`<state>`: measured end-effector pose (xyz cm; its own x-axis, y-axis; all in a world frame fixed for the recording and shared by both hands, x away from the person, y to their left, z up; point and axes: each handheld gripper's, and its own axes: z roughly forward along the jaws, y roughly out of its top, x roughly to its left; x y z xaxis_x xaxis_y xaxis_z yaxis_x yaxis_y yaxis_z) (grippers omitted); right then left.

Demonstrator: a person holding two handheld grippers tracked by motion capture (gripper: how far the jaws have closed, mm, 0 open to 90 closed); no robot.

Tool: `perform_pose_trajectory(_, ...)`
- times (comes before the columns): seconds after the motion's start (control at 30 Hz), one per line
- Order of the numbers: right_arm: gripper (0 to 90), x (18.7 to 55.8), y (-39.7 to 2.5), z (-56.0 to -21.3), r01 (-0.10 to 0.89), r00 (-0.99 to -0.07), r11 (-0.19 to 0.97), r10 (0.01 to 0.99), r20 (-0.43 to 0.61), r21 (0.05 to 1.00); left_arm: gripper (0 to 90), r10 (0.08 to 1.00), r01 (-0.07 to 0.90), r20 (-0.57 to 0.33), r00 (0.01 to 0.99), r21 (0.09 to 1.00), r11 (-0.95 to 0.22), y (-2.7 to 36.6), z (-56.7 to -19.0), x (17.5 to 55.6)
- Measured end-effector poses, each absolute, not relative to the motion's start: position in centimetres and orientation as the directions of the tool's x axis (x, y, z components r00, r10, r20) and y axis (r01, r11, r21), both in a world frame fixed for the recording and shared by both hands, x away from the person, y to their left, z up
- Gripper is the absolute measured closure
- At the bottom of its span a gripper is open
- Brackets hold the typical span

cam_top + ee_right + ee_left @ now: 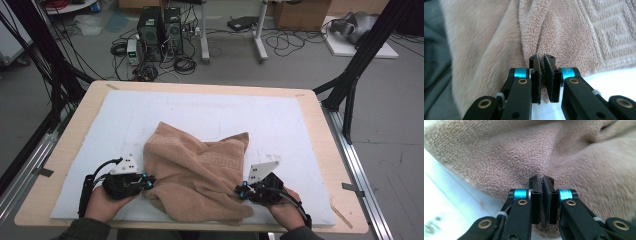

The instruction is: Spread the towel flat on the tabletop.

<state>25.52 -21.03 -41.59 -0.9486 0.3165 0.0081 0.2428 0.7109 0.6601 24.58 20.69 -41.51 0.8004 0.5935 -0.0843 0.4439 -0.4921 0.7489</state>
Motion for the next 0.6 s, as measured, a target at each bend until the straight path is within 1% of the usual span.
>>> perform_pose_trajectory(0.13, 83.8, 24.0, -21.4, -41.7, 0.250, -0.955, 0.712, 0.291, 0.048, 0.656, 85.6, 0.578, 0.441, -0.088, 0.811, 0.741, -0.506, 20.9, -41.8, 23.0)
perform_pose_trajectory(0.17, 81.8, 23.9, -21.4, -41.6, 0.249, -0.957, 0.707, 0.283, 0.059, 0.662, 85.4, 0.575, 0.437, -0.086, 0.814, 0.742, -0.508, 20.9, -41.7, 22.9)
perform_pose_trajectory(0.2, 76.9, 23.9, -21.4, -41.5, 0.247, -0.957, 0.696, 0.285, 0.056, 0.674, 84.6, 0.571, 0.432, -0.085, 0.817, 0.746, -0.506, 20.9, -41.6, 22.9)
perform_pose_trajectory(0.23, 74.3, 24.0, -21.5, -41.2, 0.249, -0.956, 0.682, 0.285, 0.063, 0.688, 83.0, 0.571, 0.431, -0.088, 0.816, 0.750, -0.501, 21.0, -41.3, 22.9)
perform_pose_trajectory(0.27, 70.3, 24.2, -21.6, -41.0, 0.251, -0.955, 0.668, 0.288, 0.067, 0.701, 79.8, 0.573, 0.429, -0.086, 0.815, 0.754, -0.497, 21.0, -41.0, 23.1)
perform_pose_trajectory(0.33, 65.5, 24.9, -21.7, -40.3, 0.259, -0.948, 0.638, 0.310, 0.066, 0.725, 73.2, 0.571, 0.416, -0.082, 0.817, 0.769, -0.485, 21.2, -40.0, 23.4)
perform_pose_trajectory(0.4, 60.8, 25.9, -21.8, -39.7, 0.258, -0.939, 0.619, 0.341, 0.042, 0.741, 67.9, 0.574, 0.400, -0.072, 0.816, 0.786, -0.470, 21.2, -39.0, 23.8)
perform_pose_trajectory(0.53, 58.8, 28.4, -21.6, -39.6, 0.267, -0.917, 0.613, 0.400, 0.000, 0.743, 57.9, 0.601, 0.355, -0.011, 0.799, 0.815, -0.457, 21.3, -37.5, 25.3)
perform_pose_trajectory(0.6, 56.8, 29.8, -21.2, -40.3, 0.283, -0.911, 0.622, 0.412, 0.001, 0.730, 56.0, 0.618, 0.370, -0.020, 0.786, 0.817, -0.443, 21.2, -37.6, 26.7)
